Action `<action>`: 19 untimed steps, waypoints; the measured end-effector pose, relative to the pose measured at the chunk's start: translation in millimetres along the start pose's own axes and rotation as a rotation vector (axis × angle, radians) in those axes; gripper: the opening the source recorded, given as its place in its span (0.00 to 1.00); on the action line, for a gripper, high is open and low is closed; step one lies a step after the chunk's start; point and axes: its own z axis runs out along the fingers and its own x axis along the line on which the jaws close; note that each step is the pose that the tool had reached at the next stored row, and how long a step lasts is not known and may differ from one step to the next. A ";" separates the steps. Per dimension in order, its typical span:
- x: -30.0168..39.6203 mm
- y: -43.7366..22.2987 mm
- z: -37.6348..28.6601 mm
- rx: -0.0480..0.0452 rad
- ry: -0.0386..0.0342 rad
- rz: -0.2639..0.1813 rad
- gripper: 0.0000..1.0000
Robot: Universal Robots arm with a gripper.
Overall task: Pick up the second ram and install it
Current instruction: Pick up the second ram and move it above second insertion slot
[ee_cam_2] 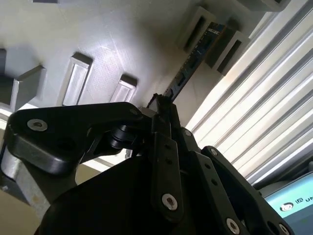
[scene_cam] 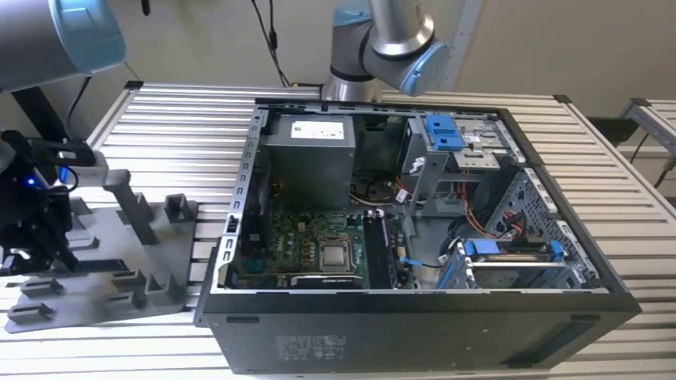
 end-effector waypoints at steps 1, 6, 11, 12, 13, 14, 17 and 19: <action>0.0 0.0 -1.2 0.0000 0.0000 0.000 0.14; 0.1 -0.4 -7.2 -0.0007 -0.0004 0.002 0.14; 0.3 -2.0 -12.9 -0.0050 -0.0006 0.003 0.14; 0.2 -2.4 -14.1 -0.0066 -0.0007 0.003 0.14; 0.3 -2.6 -15.2 -0.0078 -0.0007 0.004 0.14; 0.3 -2.6 -16.4 -0.0088 -0.0006 0.004 0.14; 0.3 -2.7 -19.8 -0.0101 -0.0009 0.005 0.14; 0.4 -2.7 -21.7 -0.0105 -0.0009 0.006 0.14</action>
